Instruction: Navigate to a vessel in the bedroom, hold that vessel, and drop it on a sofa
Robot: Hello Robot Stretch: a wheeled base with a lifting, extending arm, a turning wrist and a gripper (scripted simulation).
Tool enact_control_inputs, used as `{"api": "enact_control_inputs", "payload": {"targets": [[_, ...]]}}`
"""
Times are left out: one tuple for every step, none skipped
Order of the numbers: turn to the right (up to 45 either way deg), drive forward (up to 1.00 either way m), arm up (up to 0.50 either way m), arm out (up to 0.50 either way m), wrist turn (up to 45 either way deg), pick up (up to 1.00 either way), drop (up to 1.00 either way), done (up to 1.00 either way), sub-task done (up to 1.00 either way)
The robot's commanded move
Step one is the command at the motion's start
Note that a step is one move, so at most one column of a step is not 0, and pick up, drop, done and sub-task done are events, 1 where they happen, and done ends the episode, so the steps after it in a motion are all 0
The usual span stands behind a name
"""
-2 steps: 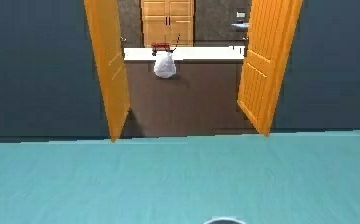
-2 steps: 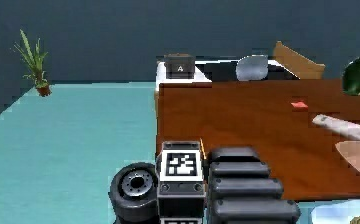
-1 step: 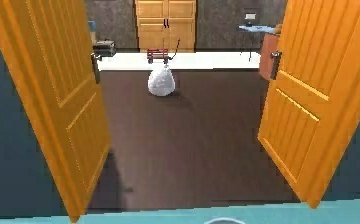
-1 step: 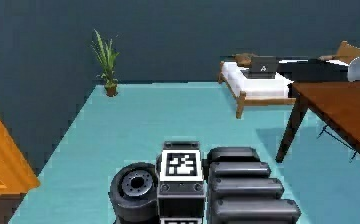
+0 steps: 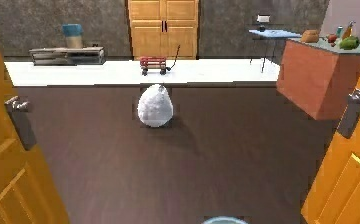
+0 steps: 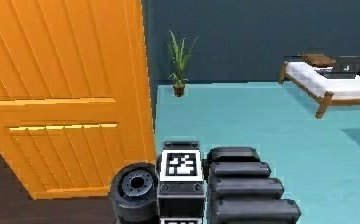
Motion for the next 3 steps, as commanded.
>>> {"api": "enact_control_inputs", "payload": {"targets": [[3.0, 0.0, 0.0, 0.0, 0.0, 0.0, 0.0, 0.0, 0.0], [0.0, 0.8, 0.0, 0.0, 0.0, 0.0, 0.0, 0.0, 0.0], [-3.0, 0.0, 0.0, 0.0, 0.0, 0.0, 0.0, 0.0, 0.0]]}}
